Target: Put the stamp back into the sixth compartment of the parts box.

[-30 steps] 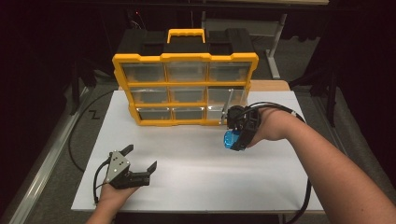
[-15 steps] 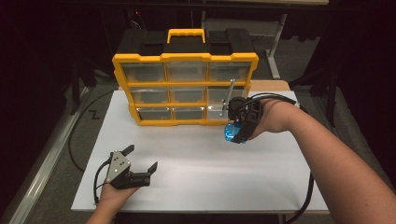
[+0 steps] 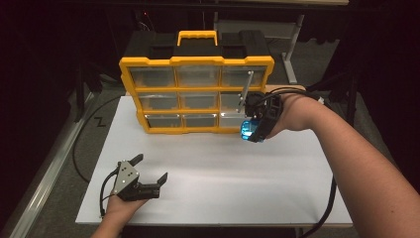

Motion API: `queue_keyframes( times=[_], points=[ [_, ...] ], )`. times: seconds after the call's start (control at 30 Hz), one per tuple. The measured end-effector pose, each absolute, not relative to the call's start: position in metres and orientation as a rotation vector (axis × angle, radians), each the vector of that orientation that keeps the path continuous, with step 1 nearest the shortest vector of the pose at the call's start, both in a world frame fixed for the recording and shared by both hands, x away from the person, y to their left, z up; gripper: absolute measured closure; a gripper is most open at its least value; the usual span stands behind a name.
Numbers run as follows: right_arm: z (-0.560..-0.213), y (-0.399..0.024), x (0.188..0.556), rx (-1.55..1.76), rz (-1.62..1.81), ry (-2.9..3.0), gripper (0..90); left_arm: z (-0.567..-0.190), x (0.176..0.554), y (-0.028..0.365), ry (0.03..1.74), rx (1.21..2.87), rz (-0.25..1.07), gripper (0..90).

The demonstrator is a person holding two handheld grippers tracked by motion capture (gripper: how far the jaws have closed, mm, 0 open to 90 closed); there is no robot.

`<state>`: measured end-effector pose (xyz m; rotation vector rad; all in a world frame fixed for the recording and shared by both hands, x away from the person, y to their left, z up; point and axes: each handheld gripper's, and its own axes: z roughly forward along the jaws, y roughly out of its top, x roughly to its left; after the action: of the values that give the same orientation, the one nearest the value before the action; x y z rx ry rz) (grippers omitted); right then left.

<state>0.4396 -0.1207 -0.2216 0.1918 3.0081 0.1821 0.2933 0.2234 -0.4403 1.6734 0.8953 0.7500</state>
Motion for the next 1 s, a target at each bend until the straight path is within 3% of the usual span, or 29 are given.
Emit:
queue_keyframes(
  times=[1.0],
  points=[
    [-0.194,-0.089,0.479,0.189,0.182,2.949,43.4,-0.44,0.292,0.226,0.894,1.663,0.746,0.3]
  ],
)
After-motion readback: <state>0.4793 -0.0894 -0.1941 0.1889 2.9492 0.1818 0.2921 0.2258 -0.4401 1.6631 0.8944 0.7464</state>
